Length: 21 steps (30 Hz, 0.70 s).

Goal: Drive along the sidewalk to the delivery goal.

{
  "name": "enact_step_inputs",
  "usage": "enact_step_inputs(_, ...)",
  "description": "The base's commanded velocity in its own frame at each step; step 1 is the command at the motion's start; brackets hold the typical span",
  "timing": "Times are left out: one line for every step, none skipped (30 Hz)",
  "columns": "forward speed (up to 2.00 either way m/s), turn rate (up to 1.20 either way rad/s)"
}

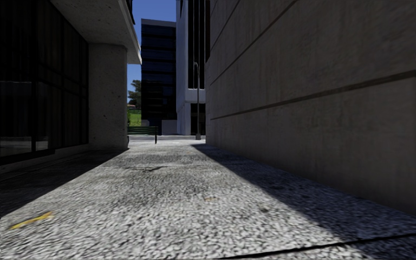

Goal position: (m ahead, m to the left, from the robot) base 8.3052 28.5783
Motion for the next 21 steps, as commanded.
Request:
enact_step_inputs(2.0,0.0)
enact_step_inputs(2.0,0.0)
enact_step_inputs(2.0,0.03)
enact_step_inputs(2.0,0.03)
enact_step_inputs(2.0,0.09)
enact_step_inputs(2.0,0.11)
enact_step_inputs(2.0,0.18)
enact_step_inputs(2.0,0.24)
enact_step_inputs(2.0,0.24)
enact_step_inputs(2.0,0.28)
enact_step_inputs(2.0,0.29)
enact_step_inputs(2.0,0.3)
enact_step_inputs(2.0,0.31)
enact_step_inputs(2.0,0.31)
enact_step_inputs(2.0,0.31)
enact_step_inputs(2.0,0.31)
enact_step_inputs(2.0,0.31)
enact_step_inputs(2.0,0.31)
enact_step_inputs(2.0,0.31)
enact_step_inputs(2.0,0.31)
enact_step_inputs(2.0,0.31)
